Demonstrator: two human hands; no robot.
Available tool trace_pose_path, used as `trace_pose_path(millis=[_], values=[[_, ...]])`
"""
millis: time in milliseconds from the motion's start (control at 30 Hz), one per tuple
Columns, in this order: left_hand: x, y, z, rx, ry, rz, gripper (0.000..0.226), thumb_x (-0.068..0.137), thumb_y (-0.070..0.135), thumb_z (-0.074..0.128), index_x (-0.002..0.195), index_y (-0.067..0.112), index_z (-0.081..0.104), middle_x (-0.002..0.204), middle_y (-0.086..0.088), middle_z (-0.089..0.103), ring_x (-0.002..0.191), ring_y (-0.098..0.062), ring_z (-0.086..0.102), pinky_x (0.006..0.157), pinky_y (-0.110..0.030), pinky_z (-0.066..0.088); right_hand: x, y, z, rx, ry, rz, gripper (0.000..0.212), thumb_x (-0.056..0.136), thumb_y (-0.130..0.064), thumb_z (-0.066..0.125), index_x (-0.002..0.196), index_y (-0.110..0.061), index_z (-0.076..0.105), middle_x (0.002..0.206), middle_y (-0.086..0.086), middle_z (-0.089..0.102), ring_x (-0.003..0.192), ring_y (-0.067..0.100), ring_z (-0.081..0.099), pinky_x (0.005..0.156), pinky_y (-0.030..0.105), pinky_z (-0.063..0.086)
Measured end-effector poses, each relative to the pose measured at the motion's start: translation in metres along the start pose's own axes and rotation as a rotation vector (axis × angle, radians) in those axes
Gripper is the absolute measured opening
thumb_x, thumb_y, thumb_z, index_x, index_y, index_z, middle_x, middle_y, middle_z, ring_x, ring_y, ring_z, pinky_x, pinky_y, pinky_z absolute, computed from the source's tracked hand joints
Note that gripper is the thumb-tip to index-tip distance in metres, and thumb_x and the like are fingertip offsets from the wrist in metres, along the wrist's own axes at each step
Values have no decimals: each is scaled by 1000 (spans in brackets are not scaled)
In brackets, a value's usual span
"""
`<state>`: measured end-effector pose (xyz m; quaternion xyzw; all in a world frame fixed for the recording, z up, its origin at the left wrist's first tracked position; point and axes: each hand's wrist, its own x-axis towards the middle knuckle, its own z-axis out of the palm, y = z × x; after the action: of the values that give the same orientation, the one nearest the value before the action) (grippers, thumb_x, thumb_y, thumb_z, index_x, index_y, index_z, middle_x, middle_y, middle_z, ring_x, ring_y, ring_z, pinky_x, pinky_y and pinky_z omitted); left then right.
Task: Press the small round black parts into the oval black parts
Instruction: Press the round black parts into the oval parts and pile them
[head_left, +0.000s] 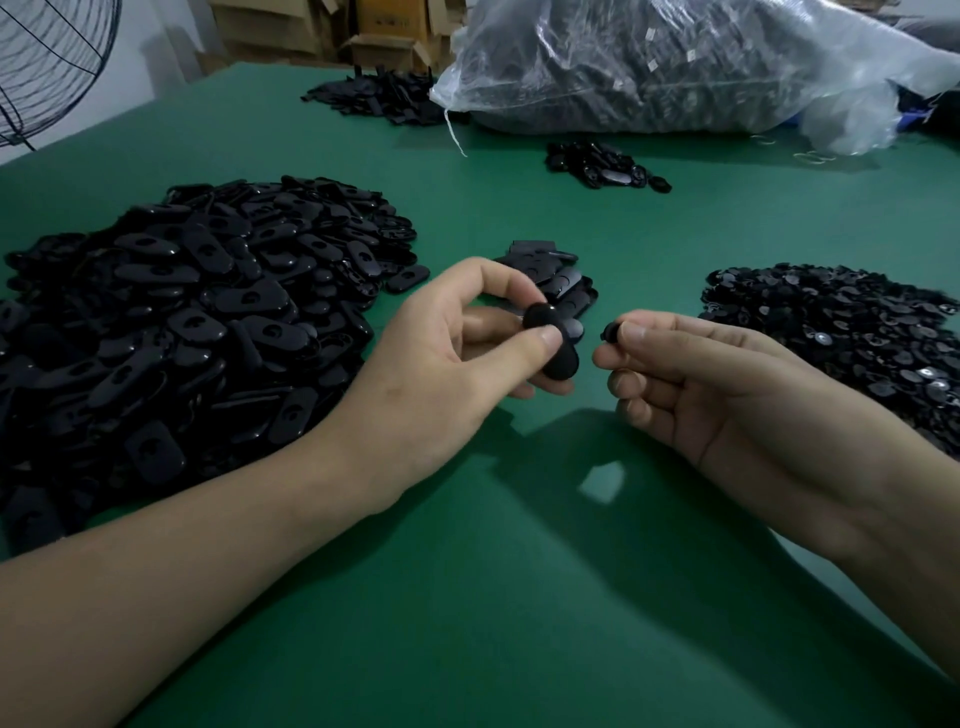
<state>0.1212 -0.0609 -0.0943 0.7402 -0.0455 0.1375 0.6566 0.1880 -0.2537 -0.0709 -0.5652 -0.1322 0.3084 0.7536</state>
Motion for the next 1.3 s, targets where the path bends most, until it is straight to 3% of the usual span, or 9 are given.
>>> trace_pose_path(millis=[133,267,367,500,567,733,1033,1300], values=[[1,-1,-1,-6,66,17,16,98,12,68,91,16,54,95,-14,76,91,-19,76,86,-38,58,0,0,0,-5,-19,-5,11,73,-19,76,83,-17,79,88,9,75,65,10,65,63,20,56],[3,0,-1,66,84,53,14,95,22,69,90,21,56,90,12,69,84,1,63,78,-23,50,-1,1,0,-26,-25,-8,12,73,-19,76,84,-15,78,88,10,75,65,11,65,63,20,57],[4,-2,-2,44,98,52,14,98,14,69,92,19,57,81,13,65,78,-3,64,74,-21,52,-2,2,1,-43,-31,-7,12,72,-19,76,84,-15,78,88,11,75,65,11,65,62,20,56],[2,0,-1,-39,64,39,17,95,0,68,107,11,64,91,-1,77,83,-13,76,74,-21,56,-3,2,2,-70,-60,-6,11,75,-20,76,85,-15,78,91,12,76,66,11,67,63,20,56],[2,2,0,-76,47,5,19,95,0,68,111,11,69,94,-2,79,85,-16,78,74,-22,58,-3,1,1,-83,-55,-17,13,76,-19,74,88,-14,76,93,12,76,68,12,68,64,20,57],[1,5,-1,-138,21,-80,8,91,6,72,98,10,71,94,-8,80,89,-21,79,73,-25,61,-3,-1,2,-89,-22,-75,11,73,-21,75,82,-17,78,91,12,77,70,12,70,65,21,58],[1,5,1,-140,35,-70,37,69,15,82,105,14,72,88,-3,80,84,-13,77,70,-21,59,-4,3,1,-132,15,-90,22,74,-23,75,93,-12,75,93,13,77,72,14,71,70,24,60],[0,8,4,-135,55,-40,38,66,17,83,102,12,75,92,-8,81,86,-18,78,72,-21,58,-5,4,3,-207,55,-160,21,69,-28,78,86,-15,77,84,7,76,69,12,68,74,25,60]])
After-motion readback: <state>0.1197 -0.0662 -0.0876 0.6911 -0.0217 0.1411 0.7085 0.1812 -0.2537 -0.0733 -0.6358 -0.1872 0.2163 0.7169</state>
